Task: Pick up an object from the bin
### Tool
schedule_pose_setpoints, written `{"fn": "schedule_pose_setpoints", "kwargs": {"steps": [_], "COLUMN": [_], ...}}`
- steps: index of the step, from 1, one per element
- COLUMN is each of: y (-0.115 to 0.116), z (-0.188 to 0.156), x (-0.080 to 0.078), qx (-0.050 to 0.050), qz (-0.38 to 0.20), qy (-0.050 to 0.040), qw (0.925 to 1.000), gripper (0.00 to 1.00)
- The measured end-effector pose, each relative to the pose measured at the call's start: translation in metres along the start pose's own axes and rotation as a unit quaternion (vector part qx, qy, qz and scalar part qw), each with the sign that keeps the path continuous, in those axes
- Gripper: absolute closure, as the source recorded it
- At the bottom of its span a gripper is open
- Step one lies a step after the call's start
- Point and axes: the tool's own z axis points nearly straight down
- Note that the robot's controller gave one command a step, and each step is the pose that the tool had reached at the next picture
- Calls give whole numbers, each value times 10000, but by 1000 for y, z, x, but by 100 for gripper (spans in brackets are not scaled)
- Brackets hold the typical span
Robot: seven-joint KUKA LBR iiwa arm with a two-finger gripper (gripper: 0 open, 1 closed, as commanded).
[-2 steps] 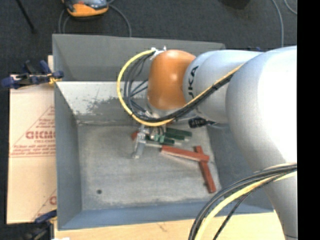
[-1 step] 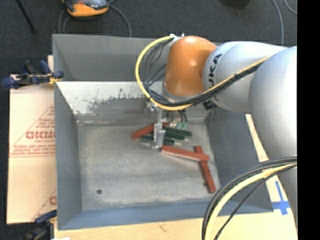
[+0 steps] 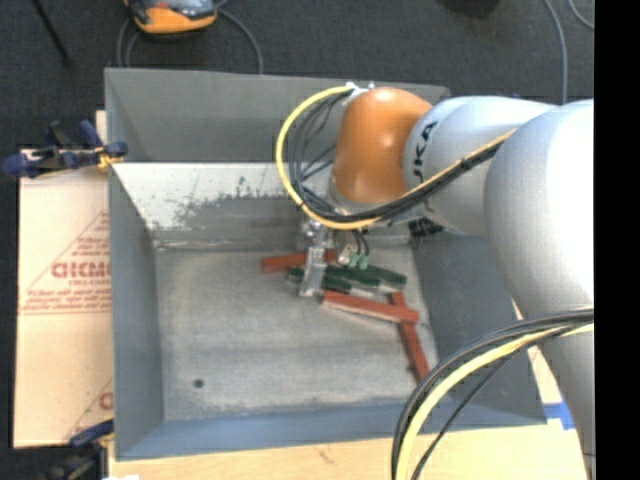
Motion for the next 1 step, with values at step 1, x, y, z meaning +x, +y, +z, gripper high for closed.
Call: {"fn": "schedule_pose_setpoints", "kwargs": {"steps": [1], "y": [0], "z": [0], "x": [0], "qx": [-2], "qz": [4], "qy": [-1], "qw": [10000], "gripper": [100]}}
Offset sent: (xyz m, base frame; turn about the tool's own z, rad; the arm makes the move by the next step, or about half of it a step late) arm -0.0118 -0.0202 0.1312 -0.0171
